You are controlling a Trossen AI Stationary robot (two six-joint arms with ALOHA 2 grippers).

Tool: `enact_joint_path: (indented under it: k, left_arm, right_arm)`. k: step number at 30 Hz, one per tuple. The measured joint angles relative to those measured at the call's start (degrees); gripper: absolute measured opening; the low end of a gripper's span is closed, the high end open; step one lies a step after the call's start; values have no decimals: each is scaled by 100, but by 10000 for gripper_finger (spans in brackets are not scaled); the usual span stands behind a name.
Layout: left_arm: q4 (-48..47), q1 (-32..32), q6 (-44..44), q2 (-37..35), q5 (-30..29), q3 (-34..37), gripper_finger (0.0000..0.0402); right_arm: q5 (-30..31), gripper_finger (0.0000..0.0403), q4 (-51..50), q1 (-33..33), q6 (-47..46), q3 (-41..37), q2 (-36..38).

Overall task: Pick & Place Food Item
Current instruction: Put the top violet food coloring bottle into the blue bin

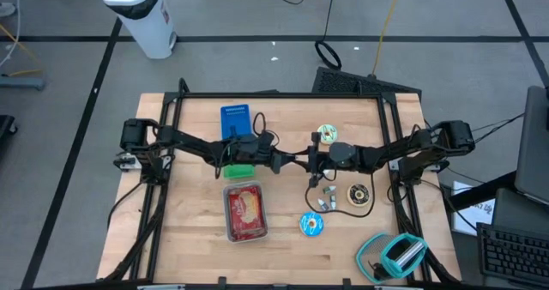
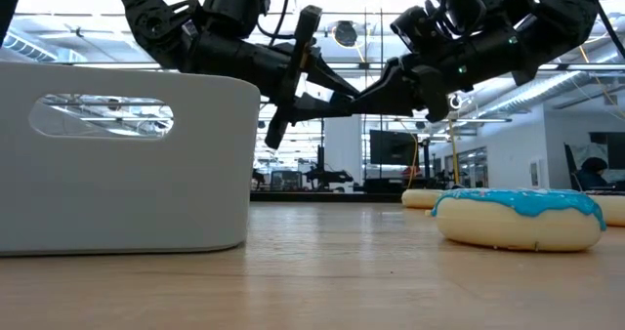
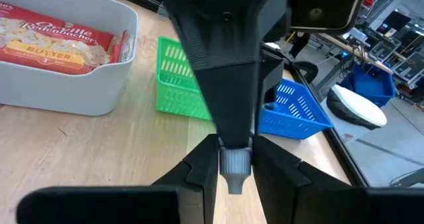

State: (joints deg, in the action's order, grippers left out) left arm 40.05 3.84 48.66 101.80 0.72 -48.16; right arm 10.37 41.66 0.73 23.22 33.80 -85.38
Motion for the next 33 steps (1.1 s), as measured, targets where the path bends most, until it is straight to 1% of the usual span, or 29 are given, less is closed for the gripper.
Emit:
enact_joint_path:
  k: [5,9,12,20,28,33]
  left_arm:
    - [18,-5,-26,0,53,2,144]
    - [17,-13,-63,0,-56,2,149]
    - [15,-11,-72,0,-78,2,141]
    - [-15,0,-57,0,-109,7,99]
    - [-13,4,-183,0,-119,7,94]
    - [11,4,-368,0,-117,7,93]
  right_arm:
    - [12,75,43,0,2,0,0]
    - [30,75,53,4,2,0,0]
    - [35,75,51,5,2,0,0]
    - [34,75,11,-18,20,0,0]
    - [29,75,-26,-55,-5,0,0]
    - [8,77,-32,-55,-277,0,0]
